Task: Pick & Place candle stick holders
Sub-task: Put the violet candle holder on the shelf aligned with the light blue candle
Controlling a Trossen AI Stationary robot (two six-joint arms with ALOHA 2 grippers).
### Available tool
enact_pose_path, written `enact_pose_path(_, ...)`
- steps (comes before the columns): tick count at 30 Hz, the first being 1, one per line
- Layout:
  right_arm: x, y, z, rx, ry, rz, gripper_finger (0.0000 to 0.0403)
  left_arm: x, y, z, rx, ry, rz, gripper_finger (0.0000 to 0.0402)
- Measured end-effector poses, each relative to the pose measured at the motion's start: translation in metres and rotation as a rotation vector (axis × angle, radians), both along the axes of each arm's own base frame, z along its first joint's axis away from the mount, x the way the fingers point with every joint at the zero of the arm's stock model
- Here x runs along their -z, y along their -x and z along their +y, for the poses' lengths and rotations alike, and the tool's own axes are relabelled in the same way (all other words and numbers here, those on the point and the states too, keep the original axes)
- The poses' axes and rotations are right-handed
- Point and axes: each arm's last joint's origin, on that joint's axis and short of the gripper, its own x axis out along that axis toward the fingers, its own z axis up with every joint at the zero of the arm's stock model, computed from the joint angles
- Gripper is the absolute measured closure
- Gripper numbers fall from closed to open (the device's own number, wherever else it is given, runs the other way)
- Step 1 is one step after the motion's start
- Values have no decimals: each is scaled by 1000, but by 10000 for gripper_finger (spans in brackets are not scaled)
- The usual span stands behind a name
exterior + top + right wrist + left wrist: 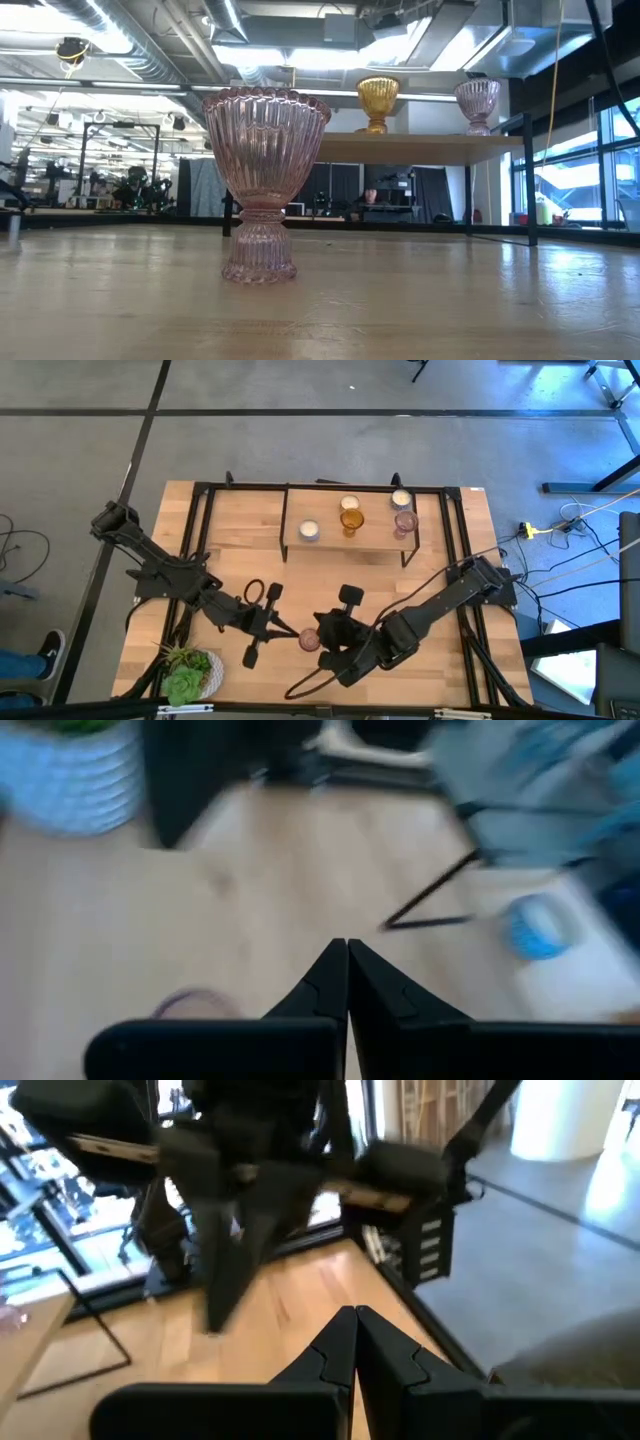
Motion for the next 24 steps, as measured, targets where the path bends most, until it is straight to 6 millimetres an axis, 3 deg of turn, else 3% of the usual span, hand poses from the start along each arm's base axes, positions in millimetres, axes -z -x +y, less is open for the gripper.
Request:
enact_pose_path(4, 2, -2, -2, -49, -53, 52, 398, 4, -3, 3, -29, -7, 8, 400)
enact_pose_path(10, 5, 3, 2, 2, 43, 23, 398, 6, -5, 4, -44, -1, 15, 398)
enact_pose_path(17, 6, 31, 13, 53, 191, 39, 398, 7, -4, 5, -41, -26, 24, 399)
enact_pose_path(24, 7, 58, -3, 260, 228, -9, 398, 7, -4, 5, -42, -25, 26, 400)
